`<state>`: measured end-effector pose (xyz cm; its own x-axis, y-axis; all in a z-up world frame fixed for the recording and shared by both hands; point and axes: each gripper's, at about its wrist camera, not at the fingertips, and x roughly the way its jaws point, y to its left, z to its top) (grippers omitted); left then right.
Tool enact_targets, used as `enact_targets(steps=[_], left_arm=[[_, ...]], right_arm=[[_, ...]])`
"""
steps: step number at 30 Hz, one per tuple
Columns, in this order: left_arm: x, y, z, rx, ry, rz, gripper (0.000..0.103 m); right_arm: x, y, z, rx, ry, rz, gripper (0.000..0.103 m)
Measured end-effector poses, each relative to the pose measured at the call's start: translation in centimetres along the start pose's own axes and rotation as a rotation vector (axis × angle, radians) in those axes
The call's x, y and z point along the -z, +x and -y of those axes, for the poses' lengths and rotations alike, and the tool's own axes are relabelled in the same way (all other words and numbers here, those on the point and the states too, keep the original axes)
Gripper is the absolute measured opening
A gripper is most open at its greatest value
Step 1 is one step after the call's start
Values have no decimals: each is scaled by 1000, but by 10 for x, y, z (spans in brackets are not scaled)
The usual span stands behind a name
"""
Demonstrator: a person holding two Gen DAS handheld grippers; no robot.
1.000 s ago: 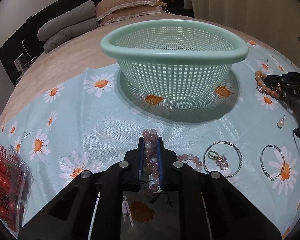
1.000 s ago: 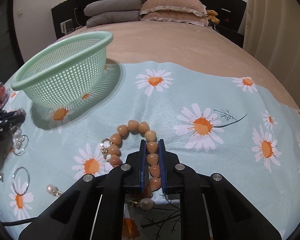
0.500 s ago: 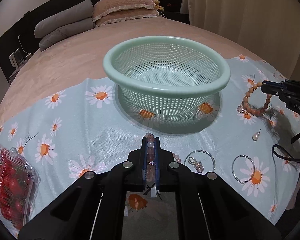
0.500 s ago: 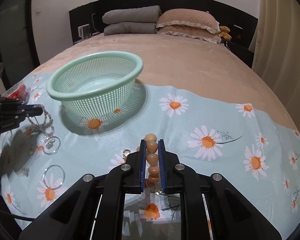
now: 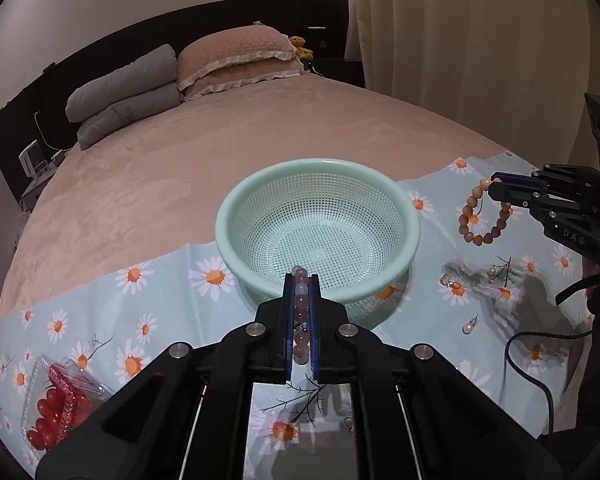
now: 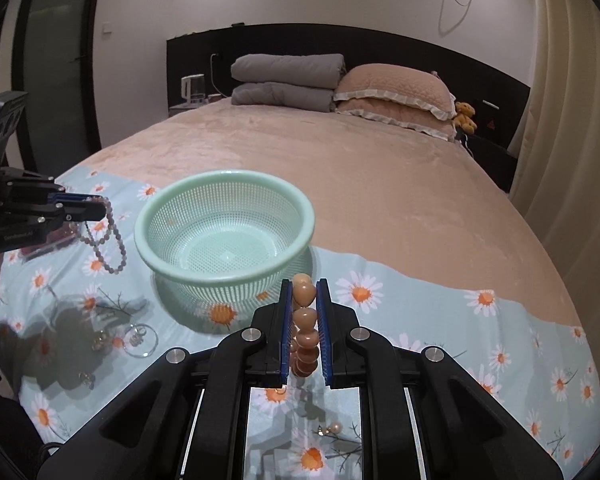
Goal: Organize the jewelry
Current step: 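Carry both held strands over the green colander and open both tools, then move both tools back toward the silver bangles and pearl earrings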
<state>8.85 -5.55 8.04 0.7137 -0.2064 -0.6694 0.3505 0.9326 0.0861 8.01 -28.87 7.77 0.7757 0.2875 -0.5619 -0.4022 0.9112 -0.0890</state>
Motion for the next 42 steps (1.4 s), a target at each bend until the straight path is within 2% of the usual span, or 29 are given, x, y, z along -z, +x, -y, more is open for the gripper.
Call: enact_targets(steps=[6,13,15,18,24,35,36,37,38,39,40,42], left_arm=[[-26,0,-1,12,18,30,6],[-49,14,1,67,-2,40,6],[-49,23,1,72,-7,27,6],[-46,38,4,39,6,-3,6],[-34,61,-1,58,-22,-67,6],[-24,73,-3,61,-28,-95,7],[-23,71,-3,67,-28,-80,11],[-22,69,-4,67,-24,-64,39],[-21,66,-5,40,-26,-48,85],[-19,60,-6,-5,-32,-14,97],[-18,54,-9,-30,-31,23,97],[-16,48,-12,-52,-16,30,97]], right_arm=[[-19,0,-4,-1,-11,28,11],[-40,8,-21,-71,-2,72,11],[-44,14,-26,-97,6,77,11],[-44,25,-30,-106,30,87,11],[-34,52,-39,-118,48,38,11],[-25,63,-36,-123,61,-17,12],[-24,65,-35,-116,63,-26,14],[-23,65,-33,-92,68,-26,37],[-21,63,-30,-55,79,-10,55],[-20,58,-26,-16,91,22,80],[-17,53,-22,18,101,53,83],[-15,45,-11,30,131,67,85]])
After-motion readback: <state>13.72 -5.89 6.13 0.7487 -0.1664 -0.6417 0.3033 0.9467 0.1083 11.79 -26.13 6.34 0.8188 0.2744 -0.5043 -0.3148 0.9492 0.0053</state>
